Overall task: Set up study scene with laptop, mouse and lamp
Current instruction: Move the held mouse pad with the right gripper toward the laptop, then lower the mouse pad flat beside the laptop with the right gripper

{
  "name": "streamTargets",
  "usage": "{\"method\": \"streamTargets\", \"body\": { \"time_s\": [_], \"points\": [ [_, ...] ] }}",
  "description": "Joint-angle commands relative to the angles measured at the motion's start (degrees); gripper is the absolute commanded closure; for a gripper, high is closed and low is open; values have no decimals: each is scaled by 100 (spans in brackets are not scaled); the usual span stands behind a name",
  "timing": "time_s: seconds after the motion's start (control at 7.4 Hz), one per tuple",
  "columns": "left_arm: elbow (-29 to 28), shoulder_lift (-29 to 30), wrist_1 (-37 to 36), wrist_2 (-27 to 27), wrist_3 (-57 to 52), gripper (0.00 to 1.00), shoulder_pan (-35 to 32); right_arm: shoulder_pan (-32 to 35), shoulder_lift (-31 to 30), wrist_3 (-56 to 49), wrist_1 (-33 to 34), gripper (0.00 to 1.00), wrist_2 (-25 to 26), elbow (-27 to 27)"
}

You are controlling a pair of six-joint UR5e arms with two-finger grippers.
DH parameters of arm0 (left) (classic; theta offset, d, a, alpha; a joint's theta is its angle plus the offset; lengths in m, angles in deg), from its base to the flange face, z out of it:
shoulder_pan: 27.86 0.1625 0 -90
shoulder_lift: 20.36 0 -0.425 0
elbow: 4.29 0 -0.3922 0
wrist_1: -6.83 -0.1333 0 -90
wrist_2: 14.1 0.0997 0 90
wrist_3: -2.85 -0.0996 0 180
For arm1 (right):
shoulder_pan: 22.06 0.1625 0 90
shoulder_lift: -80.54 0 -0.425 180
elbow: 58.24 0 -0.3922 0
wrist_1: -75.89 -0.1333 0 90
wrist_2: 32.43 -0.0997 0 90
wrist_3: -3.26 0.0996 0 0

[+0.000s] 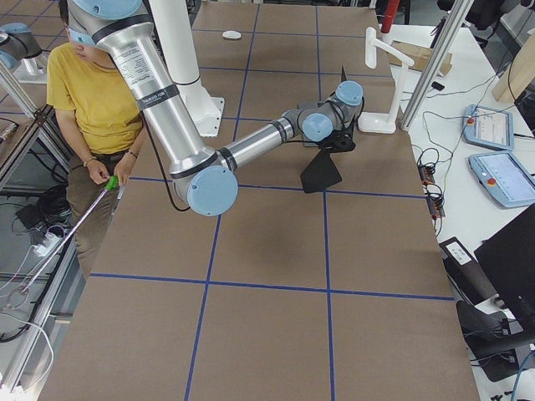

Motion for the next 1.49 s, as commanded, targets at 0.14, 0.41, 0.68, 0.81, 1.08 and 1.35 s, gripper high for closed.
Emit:
{"method": "streamTargets", "body": {
  "time_s": [0.14,0.41,0.68,0.81,1.08,1.35],
  "points": [
    [8,-10,9,0,0,0,0,-238,-8,575,-4,100,36,-498],
    [52,-10,9,0,0,0,0,-290,-183,761,-13,100,79,-745],
    [70,-19,9,0,0,0,0,-571,-150,664,13,100,605,-493],
    [70,-10,9,0,0,0,0,-572,-132,472,13,100,720,-317],
    [70,-19,9,0,0,0,0,-563,261,313,-13,100,1036,332],
    [70,-1,9,0,0,0,0,-537,570,268,-152,100,1266,738]
  ]
}}
